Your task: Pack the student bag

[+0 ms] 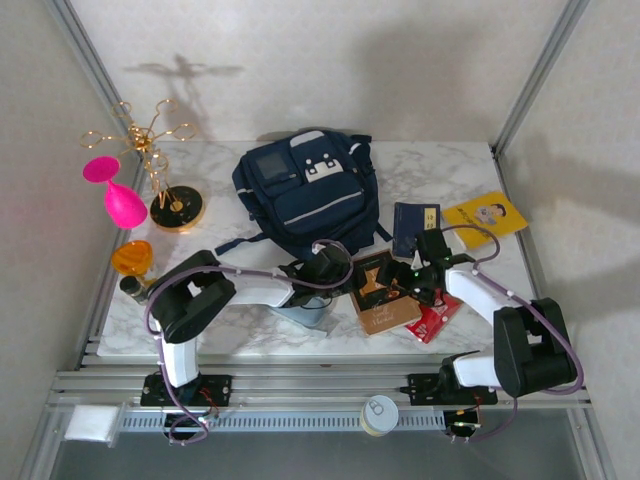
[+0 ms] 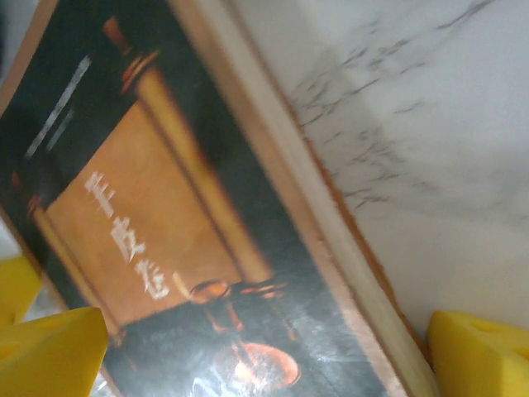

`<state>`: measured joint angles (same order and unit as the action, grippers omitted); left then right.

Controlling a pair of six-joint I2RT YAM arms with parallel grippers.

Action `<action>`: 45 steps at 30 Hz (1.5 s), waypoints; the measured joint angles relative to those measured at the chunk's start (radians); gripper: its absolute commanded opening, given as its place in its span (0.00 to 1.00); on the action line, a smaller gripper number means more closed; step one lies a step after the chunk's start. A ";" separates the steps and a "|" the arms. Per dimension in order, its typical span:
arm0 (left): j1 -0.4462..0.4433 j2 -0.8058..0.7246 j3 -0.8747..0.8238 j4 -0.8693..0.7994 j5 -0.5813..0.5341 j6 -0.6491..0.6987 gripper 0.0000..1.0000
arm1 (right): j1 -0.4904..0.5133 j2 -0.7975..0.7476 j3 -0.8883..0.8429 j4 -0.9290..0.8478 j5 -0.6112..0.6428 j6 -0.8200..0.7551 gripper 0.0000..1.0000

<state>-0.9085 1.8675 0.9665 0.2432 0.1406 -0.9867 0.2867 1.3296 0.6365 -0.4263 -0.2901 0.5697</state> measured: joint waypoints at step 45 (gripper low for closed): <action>0.006 -0.021 0.010 -0.113 -0.067 0.101 0.46 | -0.022 -0.222 -0.081 -0.005 -0.393 -0.047 0.66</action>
<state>-0.9020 1.8465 0.9768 0.1299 0.0734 -0.8860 0.2649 1.1072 0.5556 -0.4316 -0.6827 0.5228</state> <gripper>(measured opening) 0.462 0.716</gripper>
